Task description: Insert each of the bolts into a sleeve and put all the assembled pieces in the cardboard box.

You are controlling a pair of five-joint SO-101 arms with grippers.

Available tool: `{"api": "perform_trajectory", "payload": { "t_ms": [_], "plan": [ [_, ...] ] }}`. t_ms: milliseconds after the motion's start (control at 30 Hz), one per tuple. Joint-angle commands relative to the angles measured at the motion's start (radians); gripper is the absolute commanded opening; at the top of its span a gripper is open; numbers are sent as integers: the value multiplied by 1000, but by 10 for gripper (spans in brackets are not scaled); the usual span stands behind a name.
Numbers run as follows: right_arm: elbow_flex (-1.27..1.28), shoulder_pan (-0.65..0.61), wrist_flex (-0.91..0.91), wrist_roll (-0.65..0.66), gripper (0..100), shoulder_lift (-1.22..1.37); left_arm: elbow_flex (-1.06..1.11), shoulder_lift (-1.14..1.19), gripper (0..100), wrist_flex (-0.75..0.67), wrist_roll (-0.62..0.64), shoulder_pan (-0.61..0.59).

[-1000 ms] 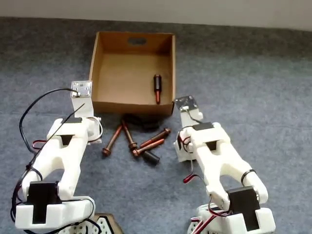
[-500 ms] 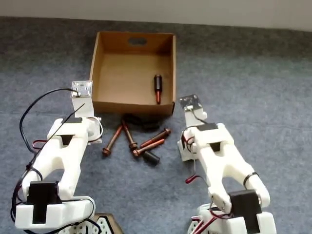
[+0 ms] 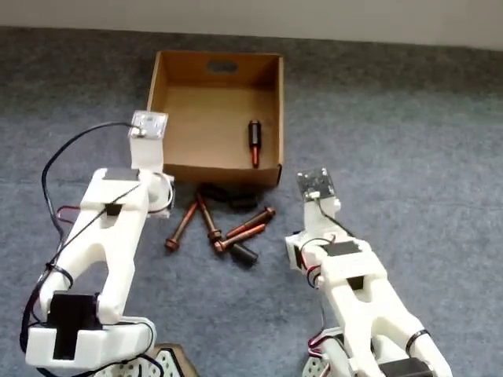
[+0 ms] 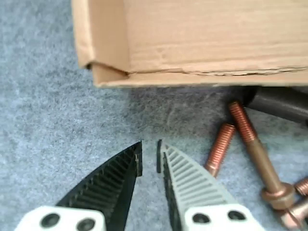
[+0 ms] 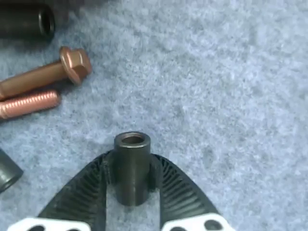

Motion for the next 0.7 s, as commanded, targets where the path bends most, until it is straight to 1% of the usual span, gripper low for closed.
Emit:
{"api": "perform_trajectory", "payload": {
  "t_ms": [0, 67, 133, 200, 367, 667],
  "plan": [
    [4, -10, -24, -5, 5, -31, -159, -4, 155, 127, -14, 33],
    [7, -10, -24, -3, 5, -31, -209, -4, 152, 157, -14, 33],
    [8, -10, -24, -3, 5, -31, -229, -4, 154, 180, -64, 38],
    [8, -10, -24, -3, 5, -31, -216, -2, 154, 201, -135, 59],
    [8, -10, -24, -3, 5, -31, -148, -2, 154, 227, -221, 77],
    [8, -10, -24, -3, 5, -31, -81, -1, 154, 226, -241, 81]
  ]
}}
